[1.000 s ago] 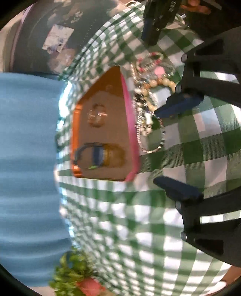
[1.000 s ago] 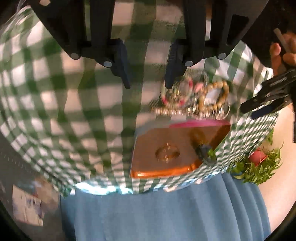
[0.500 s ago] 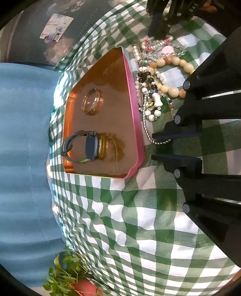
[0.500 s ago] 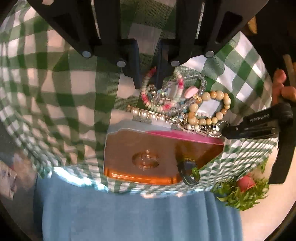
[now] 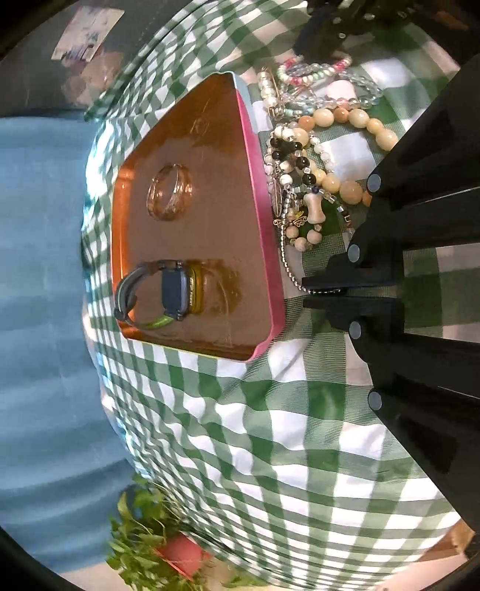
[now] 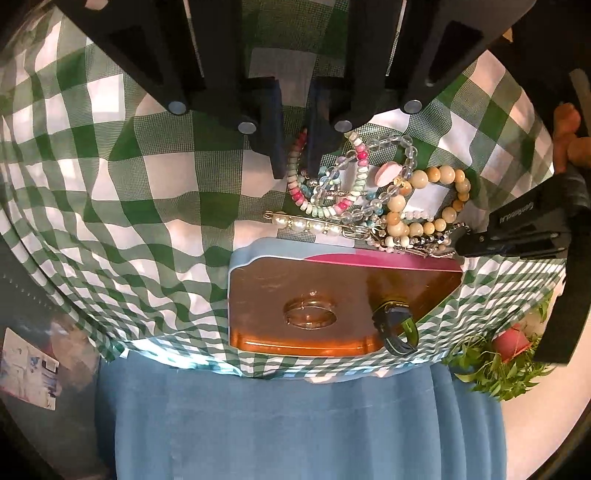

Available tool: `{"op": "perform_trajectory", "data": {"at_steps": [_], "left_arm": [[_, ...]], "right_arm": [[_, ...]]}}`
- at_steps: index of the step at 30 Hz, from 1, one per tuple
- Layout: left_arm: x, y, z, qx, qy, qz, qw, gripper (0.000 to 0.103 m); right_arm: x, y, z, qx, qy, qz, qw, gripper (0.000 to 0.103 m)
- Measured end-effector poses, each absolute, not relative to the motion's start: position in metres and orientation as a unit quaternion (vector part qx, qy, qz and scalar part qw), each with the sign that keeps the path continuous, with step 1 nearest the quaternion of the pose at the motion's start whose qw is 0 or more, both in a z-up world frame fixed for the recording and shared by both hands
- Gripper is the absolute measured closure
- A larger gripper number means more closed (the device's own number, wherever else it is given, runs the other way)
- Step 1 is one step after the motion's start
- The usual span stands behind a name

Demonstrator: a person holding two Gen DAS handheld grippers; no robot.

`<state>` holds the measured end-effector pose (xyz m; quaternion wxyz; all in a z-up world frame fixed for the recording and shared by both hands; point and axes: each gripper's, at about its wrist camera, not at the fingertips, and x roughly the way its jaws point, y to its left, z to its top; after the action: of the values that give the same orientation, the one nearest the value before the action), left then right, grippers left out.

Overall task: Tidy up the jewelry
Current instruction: 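Lift both tools off the tray and reach back to the jewelry pile, then grasp the pink bead bracelet with the right tool while the left grasps the silver chain bracelet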

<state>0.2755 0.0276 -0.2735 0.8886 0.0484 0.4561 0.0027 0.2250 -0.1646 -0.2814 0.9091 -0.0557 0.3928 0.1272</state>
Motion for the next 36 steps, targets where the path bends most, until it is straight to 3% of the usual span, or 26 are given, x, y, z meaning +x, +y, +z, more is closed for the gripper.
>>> {"op": "perform_trajectory", "data": {"at_steps": [20, 36], "left_arm": [[0.277, 0.01, -0.273, 0.075, 0.488, 0.055, 0.868, 0.1], [0.265, 0.039, -0.252, -0.003, 0.483, 0.006, 0.876, 0.1]], "right_arm": [[0.226, -0.172, -0.281, -0.03, 0.393, 0.14, 0.908, 0.097], [0.224, -0.158, -0.252, -0.018, 0.351, 0.159, 0.923, 0.097]]}}
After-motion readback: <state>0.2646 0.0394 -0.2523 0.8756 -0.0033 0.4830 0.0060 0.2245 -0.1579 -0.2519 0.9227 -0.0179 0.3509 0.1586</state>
